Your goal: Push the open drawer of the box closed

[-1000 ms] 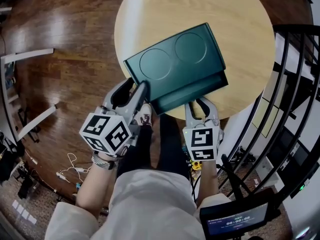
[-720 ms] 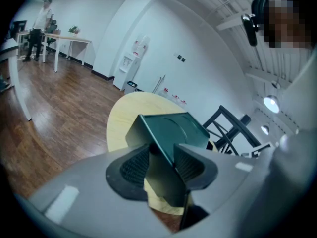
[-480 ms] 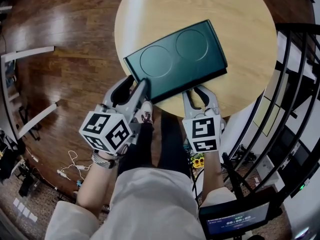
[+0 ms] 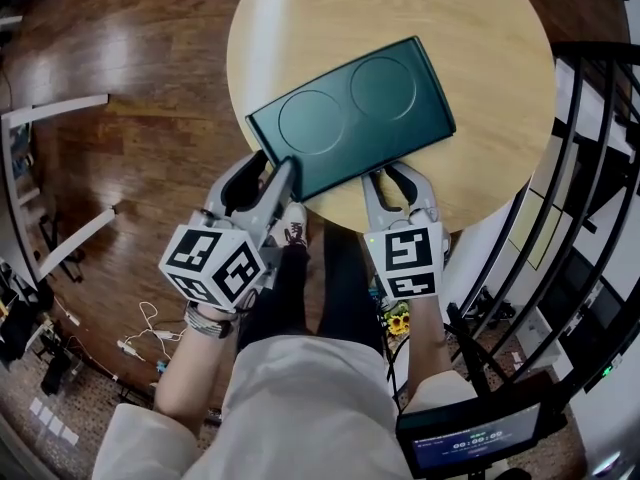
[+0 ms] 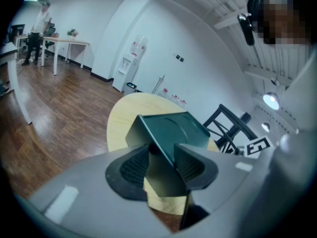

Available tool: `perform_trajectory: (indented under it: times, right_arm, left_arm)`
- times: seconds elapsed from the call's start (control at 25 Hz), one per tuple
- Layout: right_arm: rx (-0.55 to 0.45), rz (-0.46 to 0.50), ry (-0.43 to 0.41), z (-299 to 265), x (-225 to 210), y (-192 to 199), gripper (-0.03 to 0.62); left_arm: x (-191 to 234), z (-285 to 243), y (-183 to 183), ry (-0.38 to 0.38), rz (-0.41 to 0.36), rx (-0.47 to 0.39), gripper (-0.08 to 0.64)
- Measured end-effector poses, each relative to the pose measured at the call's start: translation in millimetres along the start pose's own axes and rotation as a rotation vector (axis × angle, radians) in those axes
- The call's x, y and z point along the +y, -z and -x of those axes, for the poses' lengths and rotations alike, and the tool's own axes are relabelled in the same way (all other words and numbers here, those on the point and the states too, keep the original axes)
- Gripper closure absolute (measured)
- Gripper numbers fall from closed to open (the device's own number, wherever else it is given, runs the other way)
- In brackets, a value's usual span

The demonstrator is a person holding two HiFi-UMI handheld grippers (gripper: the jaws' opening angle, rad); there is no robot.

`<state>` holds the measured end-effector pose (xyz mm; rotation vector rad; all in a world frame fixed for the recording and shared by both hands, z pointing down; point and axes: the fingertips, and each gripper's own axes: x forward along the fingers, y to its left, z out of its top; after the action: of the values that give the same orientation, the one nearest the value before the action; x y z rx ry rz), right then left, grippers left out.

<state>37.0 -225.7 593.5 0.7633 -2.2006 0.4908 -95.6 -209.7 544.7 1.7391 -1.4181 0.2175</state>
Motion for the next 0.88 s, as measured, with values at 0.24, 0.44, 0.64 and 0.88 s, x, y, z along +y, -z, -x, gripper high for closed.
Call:
perform_trajectory:
  times: [0.24, 0.44, 0.64, 0.88]
  right_arm:
    - [0.013, 0.001, -0.015, -3, 1, -6, 0.502]
    - [0.007, -0.001, -0.016, -1, 1, -8, 0.5]
    - [0.005, -0.024, -0.037, -4, 0, -8, 0.5]
    - [0.023, 0.001, 0.009, -5, -2, -2, 0.5]
  left_arm:
    - [1, 1, -2, -0.007, -0.021, -0.006, 0.382]
    - [0, 3, -4, -0.003, -0.016, -0.019, 0.38]
    - [1, 1, -4, 0.0, -0.037, -0.039, 0.377]
    - [-8, 1, -10, -0.079, -0.332, -0.107, 0.376]
